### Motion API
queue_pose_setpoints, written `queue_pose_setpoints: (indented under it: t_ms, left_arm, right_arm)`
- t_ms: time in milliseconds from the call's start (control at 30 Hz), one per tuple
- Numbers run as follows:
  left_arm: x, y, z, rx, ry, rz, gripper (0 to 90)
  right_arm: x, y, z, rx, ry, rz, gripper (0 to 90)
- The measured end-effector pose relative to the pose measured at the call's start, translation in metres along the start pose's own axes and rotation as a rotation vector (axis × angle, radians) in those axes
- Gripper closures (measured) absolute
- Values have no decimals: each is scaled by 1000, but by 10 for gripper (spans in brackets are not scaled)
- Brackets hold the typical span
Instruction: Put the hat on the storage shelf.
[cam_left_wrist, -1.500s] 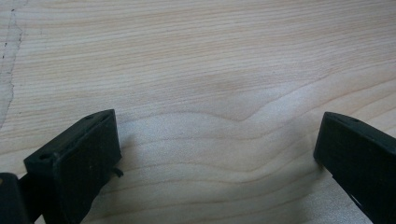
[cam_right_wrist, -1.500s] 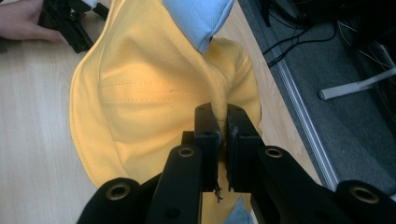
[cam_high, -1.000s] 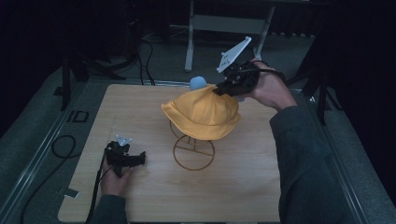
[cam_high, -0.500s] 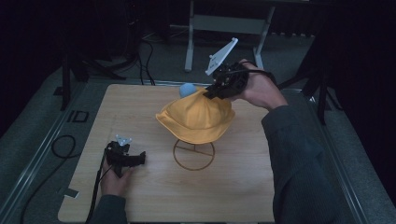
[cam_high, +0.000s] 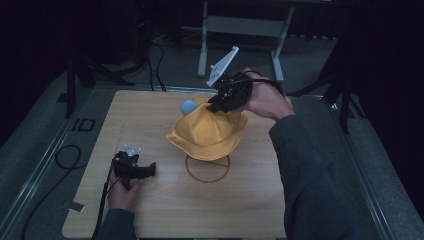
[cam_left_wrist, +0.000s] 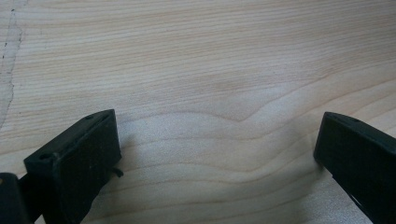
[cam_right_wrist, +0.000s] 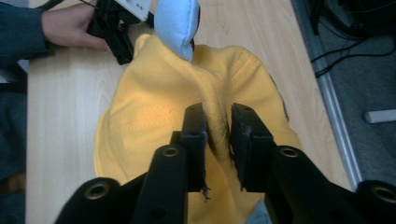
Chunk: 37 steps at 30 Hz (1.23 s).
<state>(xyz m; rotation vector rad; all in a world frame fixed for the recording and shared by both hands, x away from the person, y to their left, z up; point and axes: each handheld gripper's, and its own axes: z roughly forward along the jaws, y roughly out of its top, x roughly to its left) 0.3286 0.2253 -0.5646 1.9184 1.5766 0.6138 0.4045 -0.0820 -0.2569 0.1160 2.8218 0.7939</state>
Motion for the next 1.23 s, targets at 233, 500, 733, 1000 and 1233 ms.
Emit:
queue_pose_setpoints:
  t_ms: [233, 500, 733, 1000, 1233]
  left_arm:
    - [0, 0, 0, 0, 0, 0, 4]
    - [0, 0, 0, 0, 0, 0, 4]
    - [0, 0, 0, 0, 0, -1, 4]
    - [0, 0, 0, -1, 0, 0, 4]
    - [0, 0, 0, 0, 0, 0, 4]
  right_arm:
    - [1, 1, 7, 9, 9, 5, 569]
    - [1, -2, 5, 20, -49, 33, 284]
    - [0, -4, -2, 10, -121, 61, 123]
    - [0, -9, -12, -6, -151, 92, 105]
    - [-1, -16, -21, 8, -168, 102, 105]
